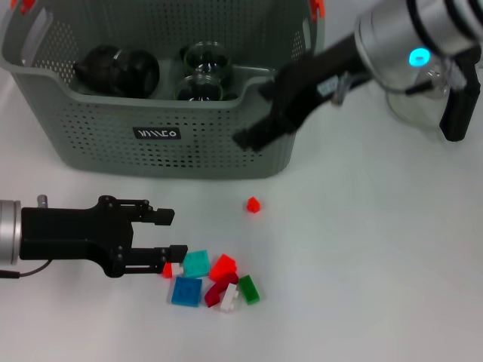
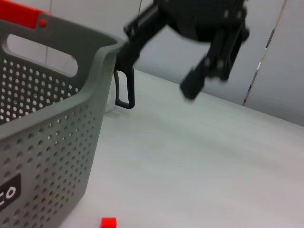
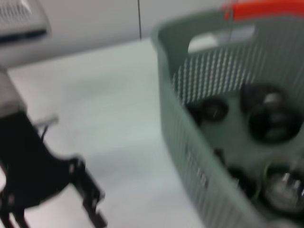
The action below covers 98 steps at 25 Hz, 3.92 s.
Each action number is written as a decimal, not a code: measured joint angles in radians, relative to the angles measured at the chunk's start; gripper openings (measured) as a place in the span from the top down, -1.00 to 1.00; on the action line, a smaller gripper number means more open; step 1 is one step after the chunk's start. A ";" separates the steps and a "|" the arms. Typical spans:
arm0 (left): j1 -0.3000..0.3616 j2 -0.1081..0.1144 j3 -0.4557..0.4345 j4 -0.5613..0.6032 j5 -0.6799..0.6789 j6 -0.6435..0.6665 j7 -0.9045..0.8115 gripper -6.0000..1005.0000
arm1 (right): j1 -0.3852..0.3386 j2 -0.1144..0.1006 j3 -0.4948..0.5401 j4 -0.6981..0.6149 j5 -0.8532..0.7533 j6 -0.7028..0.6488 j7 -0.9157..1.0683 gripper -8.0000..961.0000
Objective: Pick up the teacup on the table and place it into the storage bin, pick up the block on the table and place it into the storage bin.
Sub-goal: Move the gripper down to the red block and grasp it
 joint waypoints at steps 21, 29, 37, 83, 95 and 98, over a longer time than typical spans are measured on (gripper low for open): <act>0.015 -0.005 0.000 -0.005 0.000 0.001 0.014 -0.32 | 0.144 0.010 -0.283 0.509 -0.007 0.312 0.016 -0.90; 0.015 -0.005 0.001 -0.007 0.000 0.002 0.026 -0.32 | 0.149 0.016 -0.392 0.583 0.072 0.451 0.031 -0.86; 0.015 -0.006 0.005 -0.008 0.000 0.003 0.027 -0.32 | 0.139 0.016 -0.434 0.618 0.129 0.514 0.023 -0.81; 0.014 -0.008 0.010 -0.038 0.000 -0.006 0.053 -0.32 | 0.136 0.024 -0.556 0.721 0.231 0.686 0.023 0.02; 0.008 -0.005 0.005 -0.059 0.000 -0.006 0.053 -0.32 | 0.133 0.022 -0.559 0.722 0.230 0.684 0.019 0.25; 0.008 -0.005 0.004 -0.059 0.000 -0.008 0.053 -0.32 | 0.128 0.020 -0.559 0.720 0.230 0.682 0.018 0.43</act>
